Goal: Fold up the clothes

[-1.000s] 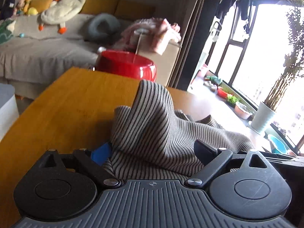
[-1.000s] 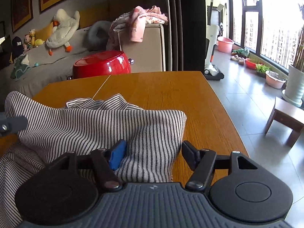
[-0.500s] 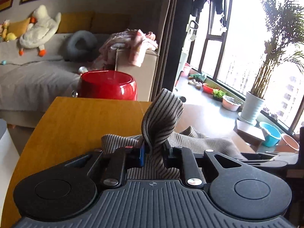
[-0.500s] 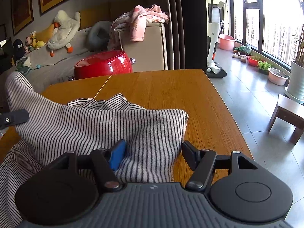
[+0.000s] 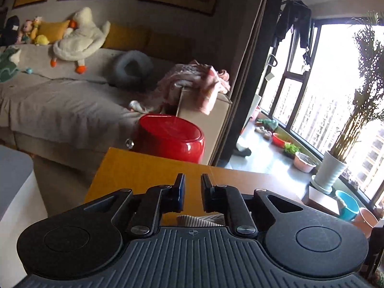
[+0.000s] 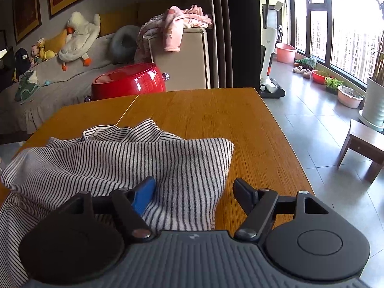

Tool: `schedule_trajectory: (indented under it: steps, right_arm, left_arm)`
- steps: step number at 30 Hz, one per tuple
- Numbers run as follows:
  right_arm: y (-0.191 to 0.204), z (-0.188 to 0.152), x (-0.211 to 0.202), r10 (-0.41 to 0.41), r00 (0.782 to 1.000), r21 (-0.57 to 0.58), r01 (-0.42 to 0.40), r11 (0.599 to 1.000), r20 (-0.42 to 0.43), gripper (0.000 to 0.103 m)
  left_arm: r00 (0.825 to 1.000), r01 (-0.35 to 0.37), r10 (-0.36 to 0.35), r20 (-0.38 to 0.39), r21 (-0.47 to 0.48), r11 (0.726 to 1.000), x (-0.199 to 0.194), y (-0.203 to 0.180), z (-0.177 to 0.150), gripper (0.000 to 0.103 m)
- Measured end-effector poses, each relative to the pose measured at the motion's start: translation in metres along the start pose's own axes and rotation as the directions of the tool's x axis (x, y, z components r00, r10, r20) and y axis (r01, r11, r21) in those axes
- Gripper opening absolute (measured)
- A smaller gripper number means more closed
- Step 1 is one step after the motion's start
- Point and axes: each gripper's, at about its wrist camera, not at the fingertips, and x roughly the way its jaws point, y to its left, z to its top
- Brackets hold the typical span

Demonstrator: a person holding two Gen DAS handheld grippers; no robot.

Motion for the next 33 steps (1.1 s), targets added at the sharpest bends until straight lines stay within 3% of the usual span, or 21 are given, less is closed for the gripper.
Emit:
schedule_trajectory:
  steps: [2, 4, 7, 10, 14, 19, 27, 33]
  right_arm:
    - [0.004, 0.001, 0.001, -0.027, 1.0, -0.016, 0.027, 0.999, -0.008, 0.082]
    - [0.008, 0.002, 0.003, -0.055, 0.998, -0.023, 0.055, 0.998, -0.021, 0.103]
    - [0.013, 0.004, 0.005, 0.035, 0.999, -0.045, -0.036, 0.998, -0.023, 0.103]
    - [0.028, 0.009, 0.017, 0.129, 0.99, -0.103, -0.135, 0.985, -0.058, 0.103]
    - [0.038, 0.017, 0.029, 0.13, 0.989, -0.127, -0.137, 0.982, -0.065, 0.103]
    - [0.046, 0.005, 0.021, 0.045, 0.999, -0.026, -0.046, 0.999, -0.024, 0.103]
    - [0.047, 0.001, 0.021, 0.047, 0.999, 0.019, -0.046, 0.999, -0.021, 0.103]
    - [0.046, 0.001, 0.021, 0.052, 0.998, 0.028, -0.051, 0.998, -0.018, 0.103]
  left_arm:
    - [0.998, 0.038, -0.038, -0.057, -0.013, 0.999, 0.01, -0.007, -0.013, 0.03]
    - [0.988, 0.072, -0.073, -0.136, -0.012, 0.997, 0.028, -0.019, -0.035, 0.039]
    - [0.97, 0.068, -0.061, -0.234, 0.023, 0.997, 0.056, -0.035, -0.072, 0.044]
    - [0.981, 0.0, 0.017, -0.193, 0.085, 0.996, 0.066, -0.04, -0.091, 0.055]
    - [0.984, -0.035, 0.057, -0.166, 0.133, 0.99, 0.067, -0.049, -0.096, 0.068]
    - [0.984, -0.027, 0.05, -0.171, 0.136, 0.99, 0.068, -0.051, -0.096, 0.085]
    - [0.983, -0.006, 0.028, -0.179, 0.125, 0.992, 0.07, -0.05, -0.095, 0.096]
    - [0.983, -0.004, 0.027, -0.183, 0.125, 0.992, 0.07, -0.051, -0.093, 0.097]
